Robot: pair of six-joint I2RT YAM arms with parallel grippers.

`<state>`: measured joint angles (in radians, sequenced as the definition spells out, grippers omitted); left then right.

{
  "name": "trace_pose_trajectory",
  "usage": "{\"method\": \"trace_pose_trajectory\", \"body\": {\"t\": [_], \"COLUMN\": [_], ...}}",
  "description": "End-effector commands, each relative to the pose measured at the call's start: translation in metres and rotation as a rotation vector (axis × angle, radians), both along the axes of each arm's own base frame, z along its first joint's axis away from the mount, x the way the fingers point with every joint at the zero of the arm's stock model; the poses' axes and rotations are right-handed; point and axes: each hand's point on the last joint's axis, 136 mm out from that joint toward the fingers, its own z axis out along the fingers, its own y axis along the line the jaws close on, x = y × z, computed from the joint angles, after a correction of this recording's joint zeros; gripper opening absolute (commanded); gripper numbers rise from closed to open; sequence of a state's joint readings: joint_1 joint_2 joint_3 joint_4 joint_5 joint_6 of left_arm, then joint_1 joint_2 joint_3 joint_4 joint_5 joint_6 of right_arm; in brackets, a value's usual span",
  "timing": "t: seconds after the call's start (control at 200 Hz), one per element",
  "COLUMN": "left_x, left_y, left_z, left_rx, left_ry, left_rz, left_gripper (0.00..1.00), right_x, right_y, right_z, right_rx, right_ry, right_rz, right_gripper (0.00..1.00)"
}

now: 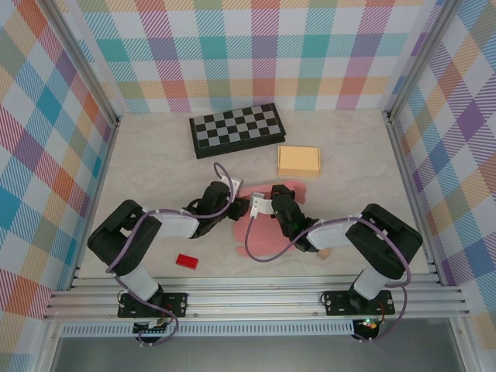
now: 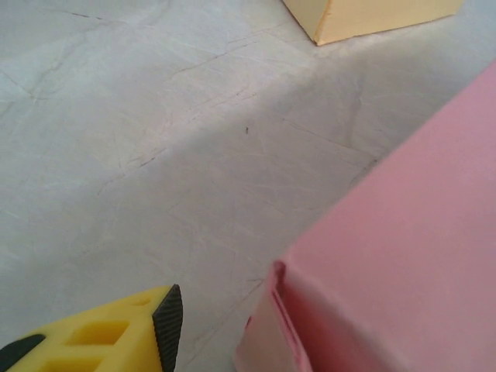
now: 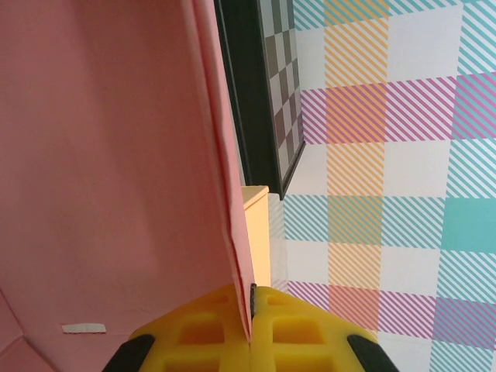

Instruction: Fold the paper box

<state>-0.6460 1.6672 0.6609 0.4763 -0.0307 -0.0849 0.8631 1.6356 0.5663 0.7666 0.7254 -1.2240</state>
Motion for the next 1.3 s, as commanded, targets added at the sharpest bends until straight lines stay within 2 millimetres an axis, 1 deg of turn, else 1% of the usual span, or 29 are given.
{"method": "trace_pose_trajectory", "body": {"t": [0.0, 0.08, 0.14, 0.255, 0.3, 0.365, 0.395, 0.47, 0.555, 0.805, 0.875, 0.94, 0.995, 1.025, 1.115, 1.195, 1.295], "left_x": [0.017, 0.019, 0.022, 0.026, 0.027, 0.025, 0.025, 0.022, 0.019, 0.016, 0.015, 0.012, 0.006, 0.003, -0.005, -0.009, -0.010], "left_y": [0.002, 0.005, 0.010, 0.023, 0.028, 0.030, 0.031, 0.031, 0.032, 0.027, 0.022, 0.015, 0.008, 0.004, -0.005, -0.011, -0.015], "left_z": [0.010, 0.007, 0.004, -0.001, -0.002, -0.005, -0.006, -0.009, -0.011, -0.010, -0.008, -0.006, -0.004, -0.004, -0.003, -0.006, -0.007], "left_rx": [0.009, 0.026, 0.056, 0.149, 0.184, 0.214, 0.219, 0.223, 0.232, 0.241, 0.239, 0.236, 0.234, 0.237, 0.251, 0.277, 0.301], "left_ry": [-0.059, -0.057, -0.052, -0.051, -0.059, -0.069, -0.071, -0.077, -0.094, -0.141, -0.156, -0.168, -0.174, -0.178, -0.185, -0.175, -0.171], "left_rz": [0.070, 0.096, 0.133, 0.218, 0.243, 0.250, 0.249, 0.238, 0.223, 0.163, 0.122, 0.065, -0.003, -0.042, -0.143, -0.208, -0.253], "left_gripper": [0.46, 0.41, 0.37, 0.25, 0.22, 0.20, 0.20, 0.19, 0.19, 0.19, 0.19, 0.19, 0.19, 0.19, 0.18, 0.18, 0.17], "right_x": [-0.014, -0.014, -0.013, -0.013, -0.011, -0.009, -0.010, -0.009, -0.013, -0.035, -0.033, -0.026, -0.018, -0.015, -0.009, -0.014, -0.029], "right_y": [0.000, 0.000, 0.000, 0.001, 0.002, 0.003, 0.000, 0.001, 0.000, -0.006, -0.012, -0.017, -0.020, -0.022, -0.020, -0.012, -0.004], "right_z": [-0.031, -0.032, -0.033, -0.033, -0.029, -0.018, -0.018, -0.003, 0.010, 0.043, 0.054, 0.059, 0.059, 0.055, 0.047, 0.038, 0.029], "right_rx": [-0.053, -0.054, -0.058, -0.057, -0.039, 0.007, 0.013, 0.088, 0.189, 0.468, 0.584, 0.685, 0.753, 0.775, 0.814, 0.809, 0.782], "right_ry": [0.112, 0.114, 0.118, 0.119, 0.108, 0.100, 0.120, 0.140, 0.201, 0.391, 0.462, 0.539, 0.606, 0.651, 0.762, 0.872, 0.984], "right_rz": [0.043, 0.042, 0.042, 0.039, 0.034, 0.021, 0.011, 0.001, -0.003, 0.025, -0.004, -0.048, -0.086, -0.104, -0.111, -0.064, 0.002], "right_gripper": [0.00, 0.00, 0.00, 0.00, 0.00, 0.00, 0.00, 0.09, 0.18, 0.41, 0.46, 0.47, 0.48, 0.48, 0.49, 0.49, 0.52]}}
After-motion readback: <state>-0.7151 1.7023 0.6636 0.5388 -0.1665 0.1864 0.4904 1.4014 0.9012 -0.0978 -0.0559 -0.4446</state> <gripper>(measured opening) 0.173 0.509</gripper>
